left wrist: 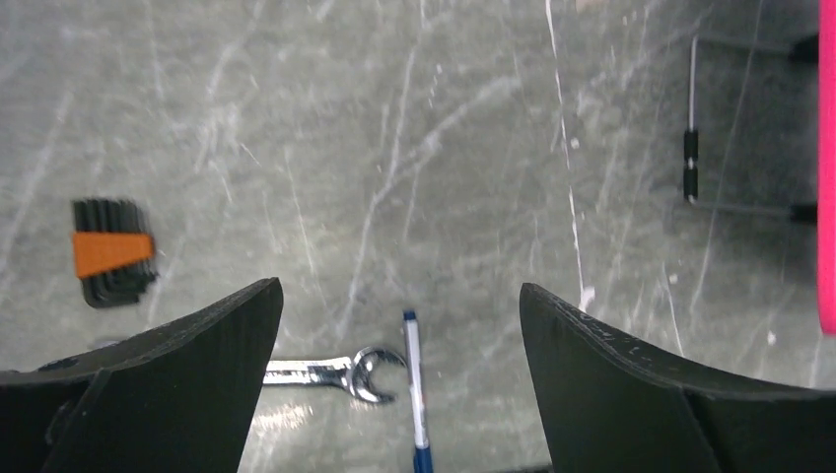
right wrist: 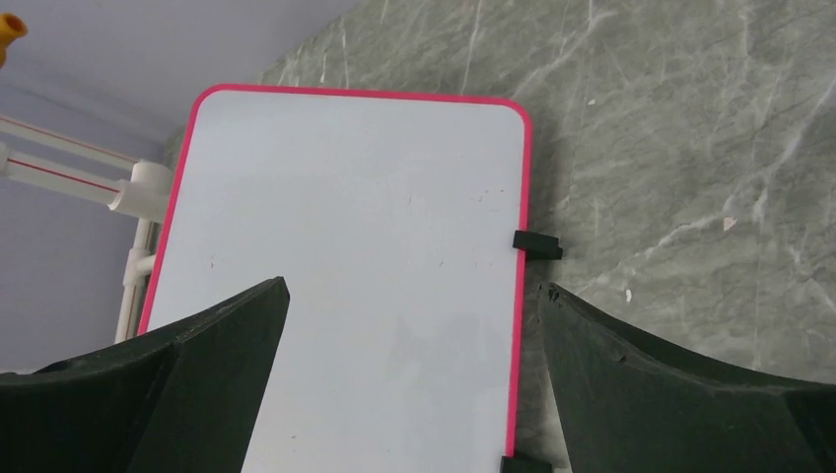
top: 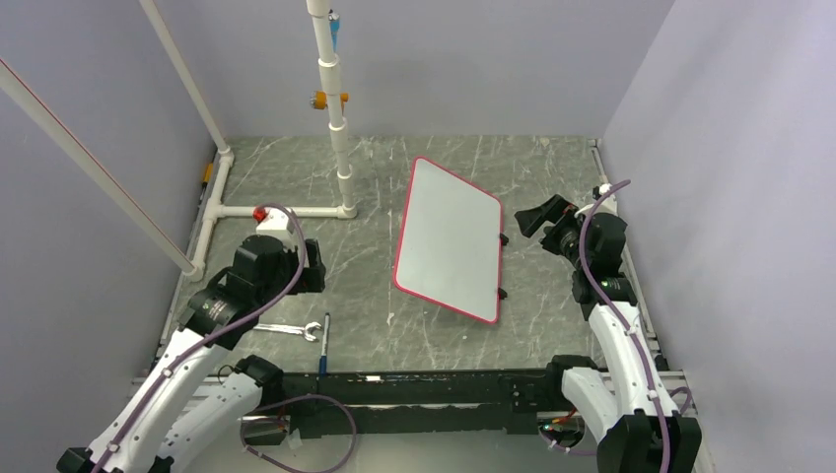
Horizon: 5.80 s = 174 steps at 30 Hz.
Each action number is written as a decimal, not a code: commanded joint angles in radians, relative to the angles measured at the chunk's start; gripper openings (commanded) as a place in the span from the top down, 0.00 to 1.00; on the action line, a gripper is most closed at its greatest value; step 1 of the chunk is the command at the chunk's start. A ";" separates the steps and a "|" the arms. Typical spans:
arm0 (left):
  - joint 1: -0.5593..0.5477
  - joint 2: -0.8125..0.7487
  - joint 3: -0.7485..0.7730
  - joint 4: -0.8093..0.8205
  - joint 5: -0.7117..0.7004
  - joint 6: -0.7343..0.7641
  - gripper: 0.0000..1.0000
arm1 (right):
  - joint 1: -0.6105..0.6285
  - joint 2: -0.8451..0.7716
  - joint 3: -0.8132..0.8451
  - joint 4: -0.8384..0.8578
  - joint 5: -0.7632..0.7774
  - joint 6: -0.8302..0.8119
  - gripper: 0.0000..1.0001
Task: Write a sentence on the whiteboard
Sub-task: Pick up the whiteboard marker from the corner of the board, then pass from the left arm to the right
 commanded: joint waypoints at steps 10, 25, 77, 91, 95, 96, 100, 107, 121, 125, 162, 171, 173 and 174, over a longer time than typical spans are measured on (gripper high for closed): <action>-0.265 -0.023 -0.165 -0.116 -0.017 -0.393 0.15 | 0.029 0.017 -0.003 0.002 -0.037 0.024 0.00; -0.321 0.088 -0.359 0.043 0.000 -0.486 0.37 | 0.050 0.022 -0.019 -0.017 -0.049 0.005 0.00; -0.338 0.215 0.311 -0.116 0.473 0.426 1.00 | 0.515 0.294 0.434 -0.061 -0.617 -0.148 0.17; -0.375 0.347 0.468 -0.047 0.561 0.622 1.00 | 0.678 0.427 0.508 -0.055 -0.644 -0.105 0.34; -0.381 0.392 0.516 -0.058 0.570 0.639 1.00 | 0.700 0.439 0.515 -0.046 -0.639 -0.098 0.35; -0.381 0.400 0.523 -0.055 0.565 0.642 1.00 | 0.704 0.441 0.517 -0.048 -0.637 -0.099 0.36; -0.385 0.426 0.543 -0.062 0.575 0.657 1.00 | 0.719 0.458 0.520 -0.044 -0.630 -0.097 0.40; -0.394 0.435 0.542 -0.070 0.598 0.680 1.00 | 0.734 0.478 0.513 -0.010 -0.627 -0.082 0.57; -0.398 0.382 0.477 -0.068 0.558 0.699 1.00 | 0.731 0.451 0.535 -0.031 -0.610 -0.089 0.48; -0.399 0.382 0.478 -0.070 0.560 0.698 1.00 | 0.729 0.463 0.553 -0.036 -0.596 -0.074 0.53; -0.410 0.417 0.520 -0.059 0.497 0.716 1.00 | 0.729 0.534 0.558 -0.085 -0.600 -0.076 0.96; -0.410 0.377 0.490 -0.032 0.458 0.686 0.70 | 0.729 0.502 0.550 -0.105 -0.581 -0.112 1.00; -0.409 0.333 0.465 0.003 0.438 0.664 0.47 | 0.724 0.484 0.558 -0.137 -0.532 -0.136 1.00; -0.409 0.308 0.445 0.028 0.424 0.654 0.37 | 0.720 0.474 0.559 -0.143 -0.512 -0.139 1.00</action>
